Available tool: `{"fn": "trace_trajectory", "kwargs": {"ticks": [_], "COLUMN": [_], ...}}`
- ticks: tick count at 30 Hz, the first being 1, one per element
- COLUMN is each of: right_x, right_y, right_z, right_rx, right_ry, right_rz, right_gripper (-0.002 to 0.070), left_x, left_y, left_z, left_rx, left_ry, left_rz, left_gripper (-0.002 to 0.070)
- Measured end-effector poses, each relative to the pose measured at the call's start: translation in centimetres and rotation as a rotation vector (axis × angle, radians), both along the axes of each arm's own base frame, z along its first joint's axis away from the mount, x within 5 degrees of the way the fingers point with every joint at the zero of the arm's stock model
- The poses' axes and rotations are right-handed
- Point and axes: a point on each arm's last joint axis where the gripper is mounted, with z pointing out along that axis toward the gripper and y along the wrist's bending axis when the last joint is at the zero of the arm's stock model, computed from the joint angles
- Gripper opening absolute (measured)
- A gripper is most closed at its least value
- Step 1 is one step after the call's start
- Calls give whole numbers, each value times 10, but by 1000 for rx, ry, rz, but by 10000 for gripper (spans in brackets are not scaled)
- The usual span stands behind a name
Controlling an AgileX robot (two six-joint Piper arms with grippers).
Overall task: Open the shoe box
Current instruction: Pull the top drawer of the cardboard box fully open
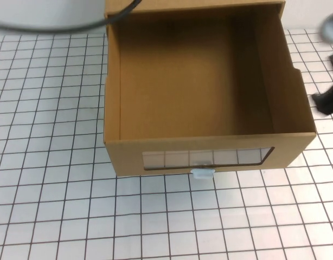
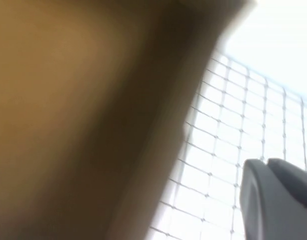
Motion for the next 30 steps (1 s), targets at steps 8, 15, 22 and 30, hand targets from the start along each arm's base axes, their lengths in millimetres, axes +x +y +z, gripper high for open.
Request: {"fn": "trace_trajectory", "kwargs": {"ticks": [8, 15, 22, 30], "right_x": [-20, -62, -94, -109], "right_y": [-56, -70, -77, -81], "right_z": [20, 11, -30, -65], "right_rx": [156, 285, 382, 421], "right_ry": [-7, -113, -188, -178], "right_rz": [-108, -38, 28, 39], "right_gripper": [-13, -13, -13, -13], "left_x": [-72, -150, -203, -209], "left_y": [36, 75, 100, 102], "left_z": [-45, -132, -229, -299], "left_rx": [-80, -237, -366, -425], "left_ry": [-149, -423, -557, -477], "left_rz": [107, 199, 247, 272], "left_gripper": [-5, -5, -5, -5]}}
